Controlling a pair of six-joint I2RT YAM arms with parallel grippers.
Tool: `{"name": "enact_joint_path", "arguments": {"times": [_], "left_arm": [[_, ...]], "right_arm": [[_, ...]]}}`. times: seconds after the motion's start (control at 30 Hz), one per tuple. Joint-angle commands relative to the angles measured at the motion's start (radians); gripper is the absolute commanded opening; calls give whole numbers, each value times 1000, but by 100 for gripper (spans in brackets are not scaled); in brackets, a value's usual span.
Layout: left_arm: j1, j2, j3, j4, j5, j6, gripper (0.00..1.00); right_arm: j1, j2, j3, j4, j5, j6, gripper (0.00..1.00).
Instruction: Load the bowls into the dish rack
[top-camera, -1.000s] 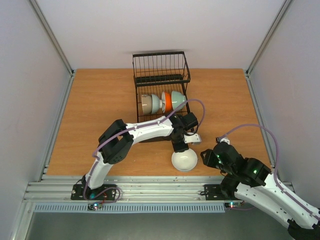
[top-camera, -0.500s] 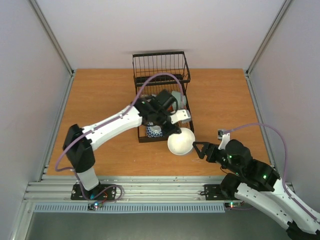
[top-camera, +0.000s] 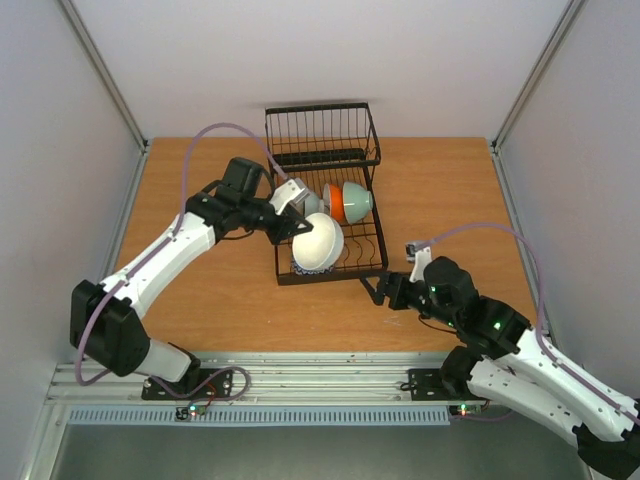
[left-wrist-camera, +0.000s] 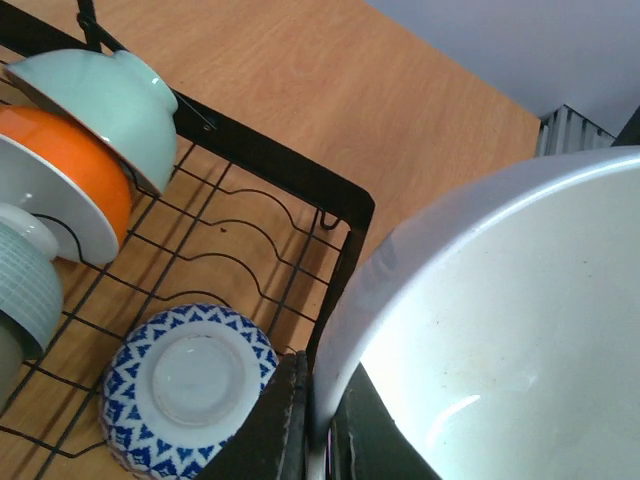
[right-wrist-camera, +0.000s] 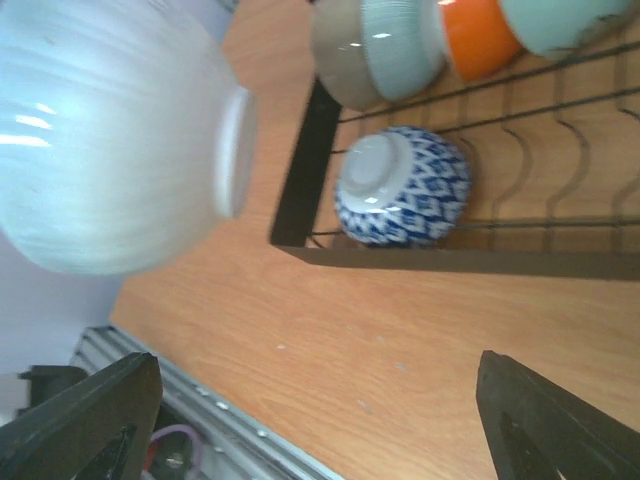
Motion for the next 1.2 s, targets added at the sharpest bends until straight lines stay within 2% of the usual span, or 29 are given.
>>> {"name": "enact_joint_path", "arguments": {"times": [0.0, 0.2, 0.43, 0.9, 1.03, 1.17], "left_arm": [[6, -58, -63, 166, 91, -41, 0], [12, -68, -99, 232, 152, -85, 1], [12, -70, -106, 251, 218, -111, 0], [12, -90, -135, 266, 248, -112, 0], [12, -80, -139, 262, 273, -108, 0], [12, -65, -139, 261, 281, -109, 0]], "right_arm": [[6, 45, 49, 222, -130, -56, 90], [6, 100, 50, 371, -221, -62, 96], [6, 147, 48, 424, -238, -61, 98], [6, 257, 48, 526, -248, -64, 98], [6, 259, 47, 536, -232, -71, 92], [6, 251, 45, 549, -228, -79, 75]]}}
